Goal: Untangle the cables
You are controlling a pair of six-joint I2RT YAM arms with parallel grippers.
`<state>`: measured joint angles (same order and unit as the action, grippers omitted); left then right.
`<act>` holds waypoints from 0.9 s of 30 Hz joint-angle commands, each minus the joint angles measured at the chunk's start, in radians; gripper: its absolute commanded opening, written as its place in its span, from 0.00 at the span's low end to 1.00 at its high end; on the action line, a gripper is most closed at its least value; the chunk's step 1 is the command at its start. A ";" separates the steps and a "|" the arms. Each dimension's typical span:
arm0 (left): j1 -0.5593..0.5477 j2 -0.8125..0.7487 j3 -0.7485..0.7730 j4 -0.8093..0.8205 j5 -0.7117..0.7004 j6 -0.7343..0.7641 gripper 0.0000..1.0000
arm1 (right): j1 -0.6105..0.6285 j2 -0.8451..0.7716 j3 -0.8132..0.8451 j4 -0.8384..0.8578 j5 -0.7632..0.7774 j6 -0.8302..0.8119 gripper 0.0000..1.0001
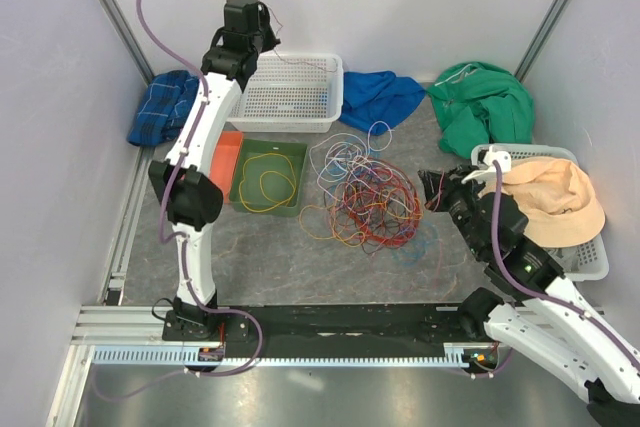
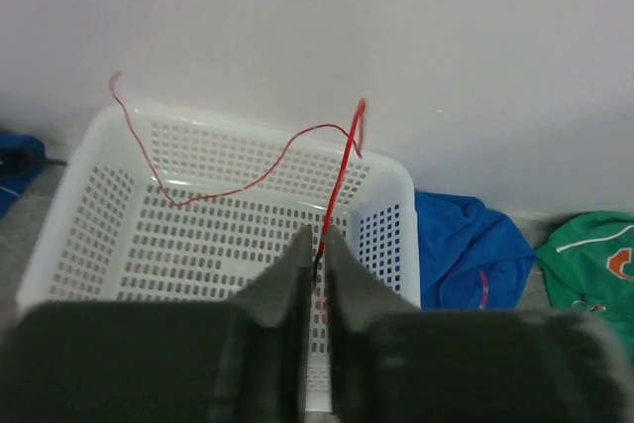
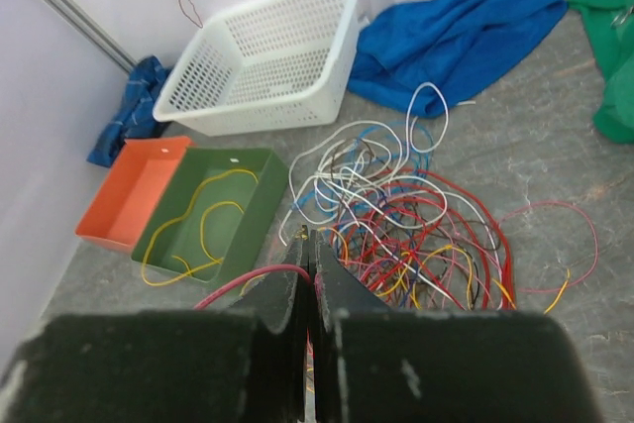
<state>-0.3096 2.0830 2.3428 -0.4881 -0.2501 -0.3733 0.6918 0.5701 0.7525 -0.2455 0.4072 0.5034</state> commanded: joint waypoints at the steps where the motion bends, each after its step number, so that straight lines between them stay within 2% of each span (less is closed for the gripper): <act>1: 0.038 0.095 0.078 0.040 0.069 -0.072 0.35 | 0.002 0.037 -0.024 0.083 -0.007 0.006 0.00; 2: 0.040 0.098 0.078 0.040 0.072 -0.081 0.54 | 0.003 0.045 -0.025 0.087 -0.004 0.001 0.00; 5: 0.038 0.080 0.075 0.051 0.086 -0.088 0.77 | 0.003 0.057 -0.030 0.104 0.004 -0.002 0.00; 9: 0.024 0.002 0.055 0.057 0.086 -0.093 0.88 | 0.003 0.068 -0.039 0.123 -0.004 0.007 0.00; 10: 0.017 -0.020 0.040 0.060 0.081 -0.090 0.97 | 0.003 0.067 -0.041 0.124 -0.004 0.010 0.00; 11: -0.005 -0.078 0.023 0.062 0.078 -0.088 1.00 | 0.003 0.065 -0.044 0.132 -0.007 0.014 0.00; 13: -0.038 -0.150 -0.065 0.081 0.078 -0.082 1.00 | 0.002 0.060 -0.045 0.137 -0.005 0.015 0.00; 14: -0.089 -0.226 -0.107 0.097 0.075 -0.073 1.00 | 0.003 0.062 -0.044 0.135 -0.005 0.015 0.00; 16: -0.153 -0.314 -0.271 0.135 0.057 -0.043 1.00 | 0.003 0.059 -0.032 0.137 -0.004 0.021 0.00; 17: -0.219 -0.412 -0.413 0.191 0.052 -0.038 1.00 | 0.002 0.057 -0.027 0.135 -0.005 0.021 0.00; 19: -0.275 -0.507 -0.587 0.293 0.080 -0.055 1.00 | 0.003 0.054 -0.007 0.135 -0.007 0.027 0.00; 20: -0.311 -0.567 -0.682 0.431 0.112 -0.065 1.00 | 0.003 0.053 0.001 0.134 -0.007 0.030 0.00; 21: -0.330 -0.668 -0.879 0.509 0.173 -0.076 1.00 | 0.003 0.053 0.022 0.127 -0.005 0.034 0.00; 23: -0.367 -0.771 -1.081 0.691 0.240 -0.119 0.99 | 0.002 0.059 0.050 0.101 0.001 0.044 0.00; 24: -0.376 -0.811 -1.260 0.850 0.300 -0.128 0.99 | 0.003 0.062 0.077 0.094 0.007 0.050 0.00; 25: -0.388 -0.883 -1.340 0.935 0.319 -0.139 0.99 | 0.005 0.073 0.090 0.083 0.007 0.055 0.00; 27: -0.421 -0.925 -1.494 1.055 0.386 -0.138 0.99 | 0.002 0.086 0.128 0.052 0.005 0.076 0.00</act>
<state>-0.7052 1.2171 1.1225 0.1715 -0.0124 -0.4614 0.6918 0.6418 0.7769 -0.1734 0.4019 0.5388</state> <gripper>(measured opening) 0.993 0.009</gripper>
